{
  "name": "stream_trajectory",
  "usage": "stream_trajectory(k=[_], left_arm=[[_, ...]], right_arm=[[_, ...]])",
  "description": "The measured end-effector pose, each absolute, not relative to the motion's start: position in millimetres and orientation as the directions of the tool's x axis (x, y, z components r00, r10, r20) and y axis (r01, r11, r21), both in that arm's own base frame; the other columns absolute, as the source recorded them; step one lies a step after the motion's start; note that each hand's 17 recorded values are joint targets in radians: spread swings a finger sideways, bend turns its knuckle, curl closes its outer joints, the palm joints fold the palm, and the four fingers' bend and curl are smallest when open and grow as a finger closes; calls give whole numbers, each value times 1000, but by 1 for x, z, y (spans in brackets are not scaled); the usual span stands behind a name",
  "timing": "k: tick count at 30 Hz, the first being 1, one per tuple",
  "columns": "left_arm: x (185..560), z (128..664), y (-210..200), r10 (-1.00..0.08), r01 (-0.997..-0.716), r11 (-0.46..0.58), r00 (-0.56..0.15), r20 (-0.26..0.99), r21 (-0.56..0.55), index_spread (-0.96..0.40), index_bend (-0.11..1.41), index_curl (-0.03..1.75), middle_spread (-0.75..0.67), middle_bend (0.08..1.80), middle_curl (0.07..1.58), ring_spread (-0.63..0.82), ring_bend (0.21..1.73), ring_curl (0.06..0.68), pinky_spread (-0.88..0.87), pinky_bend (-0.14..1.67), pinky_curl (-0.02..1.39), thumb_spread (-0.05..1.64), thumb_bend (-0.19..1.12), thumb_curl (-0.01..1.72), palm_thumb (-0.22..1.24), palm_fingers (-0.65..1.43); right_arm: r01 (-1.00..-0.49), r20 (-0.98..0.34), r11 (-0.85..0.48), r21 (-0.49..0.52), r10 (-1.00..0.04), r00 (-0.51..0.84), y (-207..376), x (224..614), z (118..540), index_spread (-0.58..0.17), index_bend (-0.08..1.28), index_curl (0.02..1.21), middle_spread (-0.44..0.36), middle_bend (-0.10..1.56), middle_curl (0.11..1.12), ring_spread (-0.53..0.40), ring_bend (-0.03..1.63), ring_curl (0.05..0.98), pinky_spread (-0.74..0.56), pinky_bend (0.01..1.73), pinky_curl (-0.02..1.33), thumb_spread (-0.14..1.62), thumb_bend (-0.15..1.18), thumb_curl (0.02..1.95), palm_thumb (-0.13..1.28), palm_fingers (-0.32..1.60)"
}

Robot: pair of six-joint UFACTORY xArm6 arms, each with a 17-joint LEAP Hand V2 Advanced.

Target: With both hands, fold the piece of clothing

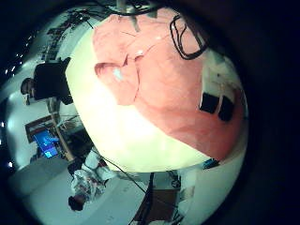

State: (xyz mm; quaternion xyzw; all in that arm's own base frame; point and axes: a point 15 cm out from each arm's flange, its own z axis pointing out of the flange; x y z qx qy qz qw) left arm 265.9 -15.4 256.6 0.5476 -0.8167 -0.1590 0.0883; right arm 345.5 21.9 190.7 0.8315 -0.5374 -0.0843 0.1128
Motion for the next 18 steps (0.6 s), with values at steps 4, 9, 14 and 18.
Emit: stream_trajectory(k=[4, 9, 14, 18], left_arm=[[252, 270, -14, -918, -843, 362, -397, -5, 399, -709, 277, 1525, -563, 982, 1029, -421, 1366, 534, -664, 1149, 537, 971, -10, 920, 898, 1105], [237, 298, -13, -916, -815, 373, -399, 39, 443, -698, 267, 1540, -565, 981, 1034, -429, 1362, 533, -665, 1144, 537, 966, -11, 925, 889, 1109], [243, 330, -13, -919, -824, 372, -390, 46, 427, -686, 252, 1553, -566, 978, 1037, -431, 1357, 531, -664, 1146, 538, 963, -14, 923, 869, 1111], [260, 350, -11, -926, -838, 358, -377, 39, 411, -676, 246, 1562, -566, 976, 1038, -431, 1351, 530, -661, 1147, 539, 962, -11, 922, 866, 1121]], right_arm=[[-868, -24, -399, 295, -911, 411, 19, 323, 220, -328, 942, 773, -182, 1144, 779, -256, 1241, 658, -347, 1134, 740, 1307, 60, 454, 1075, 1108], [-870, -24, -394, 297, -913, 406, 16, 294, 258, -314, 969, 820, -176, 1186, 807, -252, 1281, 690, -325, 1162, 796, 1332, 52, 475, 1084, 1065], [-885, -12, -392, 252, -915, 402, 16, 288, 289, -307, 975, 854, -170, 1203, 823, -249, 1294, 709, -314, 1158, 840, 1340, 39, 497, 1091, 1044], [-902, 3, -387, 192, -919, 395, 18, 308, 315, -305, 975, 872, -168, 1203, 829, -247, 1297, 716, -310, 1154, 863, 1338, 29, 509, 1095, 1045]])
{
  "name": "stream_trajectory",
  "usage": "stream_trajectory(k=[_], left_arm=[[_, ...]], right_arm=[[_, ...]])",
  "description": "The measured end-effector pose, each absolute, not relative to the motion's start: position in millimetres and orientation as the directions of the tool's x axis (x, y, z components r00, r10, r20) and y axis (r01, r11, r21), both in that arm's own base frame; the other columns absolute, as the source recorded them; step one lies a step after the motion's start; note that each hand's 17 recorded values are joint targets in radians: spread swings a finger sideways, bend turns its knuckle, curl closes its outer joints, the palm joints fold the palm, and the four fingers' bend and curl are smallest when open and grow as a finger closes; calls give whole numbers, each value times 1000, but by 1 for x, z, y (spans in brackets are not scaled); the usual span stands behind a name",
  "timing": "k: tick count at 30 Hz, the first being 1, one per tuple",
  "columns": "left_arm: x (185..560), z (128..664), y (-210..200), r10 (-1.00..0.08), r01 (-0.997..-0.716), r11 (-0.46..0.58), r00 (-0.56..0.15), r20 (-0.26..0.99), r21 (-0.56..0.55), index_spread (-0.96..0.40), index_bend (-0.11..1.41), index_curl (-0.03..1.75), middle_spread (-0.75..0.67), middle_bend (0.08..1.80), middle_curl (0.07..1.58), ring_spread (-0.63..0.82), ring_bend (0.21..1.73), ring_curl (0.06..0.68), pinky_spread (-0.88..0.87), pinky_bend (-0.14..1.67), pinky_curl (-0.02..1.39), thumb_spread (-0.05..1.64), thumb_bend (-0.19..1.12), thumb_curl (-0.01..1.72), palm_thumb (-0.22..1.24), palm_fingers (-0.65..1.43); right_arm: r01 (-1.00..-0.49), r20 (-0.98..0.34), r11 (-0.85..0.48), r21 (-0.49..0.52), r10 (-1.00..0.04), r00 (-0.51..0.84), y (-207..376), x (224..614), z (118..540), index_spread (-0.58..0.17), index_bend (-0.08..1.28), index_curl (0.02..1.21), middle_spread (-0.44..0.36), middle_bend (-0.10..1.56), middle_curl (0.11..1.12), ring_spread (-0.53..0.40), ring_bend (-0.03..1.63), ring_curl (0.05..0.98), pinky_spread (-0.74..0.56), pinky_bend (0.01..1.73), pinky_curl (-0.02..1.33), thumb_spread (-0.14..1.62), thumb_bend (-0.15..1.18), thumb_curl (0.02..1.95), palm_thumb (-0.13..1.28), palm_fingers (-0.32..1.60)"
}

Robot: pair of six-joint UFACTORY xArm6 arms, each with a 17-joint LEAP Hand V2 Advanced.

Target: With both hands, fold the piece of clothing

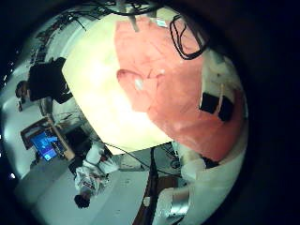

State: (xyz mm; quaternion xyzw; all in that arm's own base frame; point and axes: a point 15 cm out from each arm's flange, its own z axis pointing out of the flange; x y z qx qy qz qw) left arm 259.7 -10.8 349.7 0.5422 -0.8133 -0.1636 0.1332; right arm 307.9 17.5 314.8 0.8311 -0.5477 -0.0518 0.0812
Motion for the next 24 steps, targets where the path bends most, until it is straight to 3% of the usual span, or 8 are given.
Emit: stream_trajectory(k=[5, 15, 21, 24], left_arm=[[307, 355, -7, -937, -852, 328, -347, 31, 409, -664, 242, 1573, -567, 970, 1039, -431, 1356, 531, -658, 1147, 539, 959, -12, 920, 858, 1121], [413, 315, -19, -951, -851, 282, -308, 13, 443, -639, 233, 1599, -572, 968, 1049, -429, 1361, 536, -658, 1128, 540, 972, -7, 916, 876, 1087], [454, 282, -17, -951, -838, 273, -310, -2, 473, -617, 214, 1618, -576, 956, 1066, -435, 1356, 539, -658, 1091, 546, 975, -11, 903, 896, 1047], [470, 263, -10, -949, -847, 268, -313, -23, 459, -606, 197, 1627, -580, 949, 1074, -437, 1356, 541, -662, 1070, 548, 961, -22, 887, 885, 1038]], right_arm=[[-906, -5, -367, 210, -927, 374, 15, 341, 313, -302, 977, 891, -166, 1201, 836, -246, 1298, 724, -310, 1138, 894, 1332, 19, 529, 1110, 1043], [-892, -30, -336, 303, -939, 343, 12, 425, 261, -305, 963, 921, -165, 1210, 846, -247, 1302, 740, -303, 1097, 955, 1334, -2, 559, 1124, 1026], [-894, -31, -312, 322, -947, 320, 12, 472, 235, -304, 961, 938, -166, 1210, 854, -250, 1302, 748, -304, 1081, 991, 1340, -5, 570, 1121, 1012], [-900, -27, -295, 322, -953, 303, 10, 495, 224, -306, 954, 946, -167, 1211, 859, -252, 1303, 754, -307, 1072, 1010, 1341, -12, 572, 1091, 990]])
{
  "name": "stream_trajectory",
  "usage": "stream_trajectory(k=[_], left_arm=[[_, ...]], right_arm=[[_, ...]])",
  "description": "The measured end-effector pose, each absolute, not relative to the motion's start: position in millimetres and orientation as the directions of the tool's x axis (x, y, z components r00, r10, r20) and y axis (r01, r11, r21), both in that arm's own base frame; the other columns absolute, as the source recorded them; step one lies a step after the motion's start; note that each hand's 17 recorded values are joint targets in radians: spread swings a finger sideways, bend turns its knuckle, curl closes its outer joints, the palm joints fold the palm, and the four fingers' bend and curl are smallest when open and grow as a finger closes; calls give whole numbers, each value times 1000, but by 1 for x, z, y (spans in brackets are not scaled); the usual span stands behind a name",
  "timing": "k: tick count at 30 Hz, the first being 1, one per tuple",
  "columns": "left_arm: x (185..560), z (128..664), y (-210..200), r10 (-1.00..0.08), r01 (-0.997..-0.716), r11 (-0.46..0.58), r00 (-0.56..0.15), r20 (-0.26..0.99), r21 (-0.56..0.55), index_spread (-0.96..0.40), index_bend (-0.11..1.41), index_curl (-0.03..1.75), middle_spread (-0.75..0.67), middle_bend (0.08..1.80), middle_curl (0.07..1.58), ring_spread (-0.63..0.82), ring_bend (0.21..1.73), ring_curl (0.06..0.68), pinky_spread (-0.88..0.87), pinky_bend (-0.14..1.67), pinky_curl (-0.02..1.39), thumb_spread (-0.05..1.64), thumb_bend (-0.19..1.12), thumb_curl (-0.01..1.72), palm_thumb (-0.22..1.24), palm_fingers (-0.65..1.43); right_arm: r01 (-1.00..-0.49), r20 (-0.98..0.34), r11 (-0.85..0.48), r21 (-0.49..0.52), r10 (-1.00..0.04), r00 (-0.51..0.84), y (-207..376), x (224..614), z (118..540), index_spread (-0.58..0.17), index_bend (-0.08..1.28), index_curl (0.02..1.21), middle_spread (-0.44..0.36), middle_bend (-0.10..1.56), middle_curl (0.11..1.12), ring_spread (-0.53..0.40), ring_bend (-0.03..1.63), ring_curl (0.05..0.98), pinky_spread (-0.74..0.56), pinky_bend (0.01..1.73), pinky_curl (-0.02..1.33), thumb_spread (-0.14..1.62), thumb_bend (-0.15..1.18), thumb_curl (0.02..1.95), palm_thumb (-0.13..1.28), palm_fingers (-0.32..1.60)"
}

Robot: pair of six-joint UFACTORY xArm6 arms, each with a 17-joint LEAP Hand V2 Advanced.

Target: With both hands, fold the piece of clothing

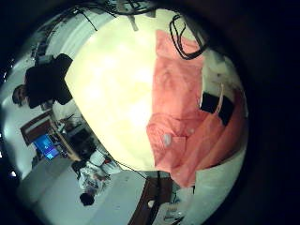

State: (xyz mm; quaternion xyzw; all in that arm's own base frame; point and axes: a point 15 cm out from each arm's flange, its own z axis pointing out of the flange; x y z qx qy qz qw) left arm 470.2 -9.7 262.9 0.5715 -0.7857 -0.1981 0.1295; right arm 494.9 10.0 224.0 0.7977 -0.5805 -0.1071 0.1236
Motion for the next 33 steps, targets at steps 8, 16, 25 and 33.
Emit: stream_trajectory(k=[8, 16, 25, 33], left_arm=[[486, 230, 3, -954, -853, 244, -296, -43, 461, -569, 211, 1592, -581, 933, 1064, -452, 1270, 534, -664, 916, 544, 939, -47, 755, 722, 835], [508, 214, 17, -967, -893, 219, -252, -33, 394, -388, 66, 1239, -281, 436, 843, -118, 904, 425, -262, 711, 527, 1062, -38, 600, 555, -168], [532, 246, 18, -968, -952, 235, -213, 129, 196, 10, 51, 734, 265, 173, 553, 381, 647, 277, 394, 524, 382, 1165, -27, 471, 456, -191], [498, 274, 29, -964, -946, 253, -227, 141, 201, 103, 102, 478, 354, 166, 430, 483, 563, 242, 510, 447, 330, 1186, -19, 410, 452, -128]], right_arm=[[-897, -33, -268, 351, -961, 274, 6, 516, 186, -314, 742, 907, -157, 1131, 827, -255, 1312, 749, -367, 1036, 1001, 1418, -22, 499, 913, 792], [-966, -69, -225, 128, -974, 217, 7, 572, 186, -331, 273, 741, -136, 939, 748, -278, 1322, 671, -512, 1004, 875, 1563, 0, 395, 817, 596], [-983, -64, -185, -22, -980, 186, -18, 565, 237, -346, 265, 706, -138, 796, 706, -285, 1223, 606, -563, 852, 777, 1587, 7, 323, 798, 533], [-977, -52, -213, 0, -976, 213, -53, 491, 275, -368, 358, 706, -179, 785, 692, -256, 1082, 556, -419, 622, 731, 1575, 9, 287, 787, 407]])
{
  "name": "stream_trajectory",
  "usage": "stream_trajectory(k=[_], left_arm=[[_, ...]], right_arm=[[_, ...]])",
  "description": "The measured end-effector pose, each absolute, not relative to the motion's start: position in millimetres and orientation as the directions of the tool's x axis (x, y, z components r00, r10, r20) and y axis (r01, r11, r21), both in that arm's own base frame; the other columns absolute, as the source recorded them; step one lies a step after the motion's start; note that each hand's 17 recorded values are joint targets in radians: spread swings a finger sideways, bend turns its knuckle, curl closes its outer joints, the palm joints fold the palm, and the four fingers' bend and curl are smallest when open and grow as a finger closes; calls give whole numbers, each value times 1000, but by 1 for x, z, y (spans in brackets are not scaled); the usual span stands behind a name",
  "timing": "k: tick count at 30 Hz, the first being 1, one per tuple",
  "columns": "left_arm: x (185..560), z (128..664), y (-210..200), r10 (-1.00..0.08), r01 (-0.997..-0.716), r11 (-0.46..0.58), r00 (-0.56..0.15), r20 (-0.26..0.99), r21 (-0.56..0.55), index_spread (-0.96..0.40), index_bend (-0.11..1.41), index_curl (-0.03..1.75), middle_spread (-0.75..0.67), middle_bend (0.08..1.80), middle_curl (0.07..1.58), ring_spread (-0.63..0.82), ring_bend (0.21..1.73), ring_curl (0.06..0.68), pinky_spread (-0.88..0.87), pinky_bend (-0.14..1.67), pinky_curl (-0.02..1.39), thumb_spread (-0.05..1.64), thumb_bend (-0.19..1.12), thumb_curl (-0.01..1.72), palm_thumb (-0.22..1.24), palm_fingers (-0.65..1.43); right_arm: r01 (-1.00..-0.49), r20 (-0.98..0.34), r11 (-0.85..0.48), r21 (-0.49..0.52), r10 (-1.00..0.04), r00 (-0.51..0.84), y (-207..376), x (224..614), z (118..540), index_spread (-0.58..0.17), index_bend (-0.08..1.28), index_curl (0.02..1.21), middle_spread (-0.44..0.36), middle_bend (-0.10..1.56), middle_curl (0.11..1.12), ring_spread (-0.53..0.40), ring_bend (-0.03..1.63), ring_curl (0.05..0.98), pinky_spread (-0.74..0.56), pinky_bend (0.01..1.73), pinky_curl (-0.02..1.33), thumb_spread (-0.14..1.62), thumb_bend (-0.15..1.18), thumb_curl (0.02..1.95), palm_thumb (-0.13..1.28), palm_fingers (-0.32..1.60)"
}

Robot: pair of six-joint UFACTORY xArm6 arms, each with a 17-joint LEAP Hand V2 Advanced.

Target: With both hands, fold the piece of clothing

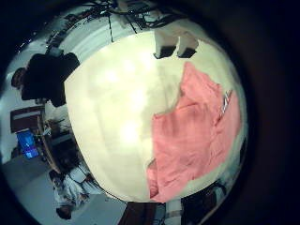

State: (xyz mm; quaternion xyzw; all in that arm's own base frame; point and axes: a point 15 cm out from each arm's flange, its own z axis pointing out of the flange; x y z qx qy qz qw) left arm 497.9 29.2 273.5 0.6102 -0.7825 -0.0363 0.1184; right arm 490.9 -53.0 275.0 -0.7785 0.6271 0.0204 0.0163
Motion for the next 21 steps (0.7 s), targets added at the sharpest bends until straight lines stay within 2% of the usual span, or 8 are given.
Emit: stream_trajectory(k=[4, 7, 10, 15, 18, 21], left_arm=[[471, 279, 22, -957, -936, 278, -250, 149, 214, 113, 117, 406, 362, 166, 387, 499, 537, 234, 520, 415, 316, 1188, -18, 392, 454, -107], [446, 280, 11, -950, -926, 303, -273, 154, 224, 115, 122, 373, 363, 172, 366, 505, 520, 229, 523, 403, 311, 1188, -18, 384, 456, -95], [422, 279, -1, -943, -917, 324, -294, 155, 234, 108, 134, 344, 356, 177, 349, 514, 503, 225, 526, 377, 304, 1182, -21, 375, 451, -79], [386, 265, -2, -942, -897, 333, -307, 132, 291, 105, 140, 312, 350, 179, 328, 524, 480, 219, 527, 354, 300, 1173, -17, 368, 462, -63], [372, 249, -1, -942, -884, 335, -309, 131, 325, 104, 142, 298, 355, 180, 317, 527, 472, 217, 517, 338, 299, 1171, -18, 363, 466, -58], [368, 240, 0, -943, -884, 332, -305, 130, 329, 104, 143, 287, 358, 180, 309, 529, 465, 216, 512, 331, 299, 1169, -18, 359, 468, -53]], right_arm=[[-951, -57, -287, 111, -958, 282, -63, 451, 273, -382, 398, 676, -131, 647, 623, -178, 873, 487, -174, 497, 690, 1535, -5, 282, 781, 107], [-913, -51, -361, 189, -932, 358, -75, 432, 266, -388, 377, 631, -105, 542, 566, -101, 737, 434, 3, 471, 652, 1456, -13, 293, 783, -12], [-878, -61, -408, 250, -912, 406, -82, 417, 250, -400, 309, 551, -92, 431, 494, -18, 598, 360, 159, 450, 584, 1315, -23, 313, 778, -28], [-841, -66, -428, 330, -899, 432, -87, 394, 216, -403, 207, 468, -97, 310, 424, 64, 480, 306, 265, 410, 518, 1148, -32, 321, 745, -21], [-830, -59, -442, 340, -891, 451, -85, 398, 192, -398, 182, 440, -78, 274, 403, 90, 439, 288, 285, 383, 488, 1090, -37, 318, 711, -7], [-809, -66, -473, 349, -874, 482, -72, 407, 167, -388, 173, 407, -62, 244, 383, 109, 401, 271, 300, 361, 454, 1043, -28, 317, 698, 23]])
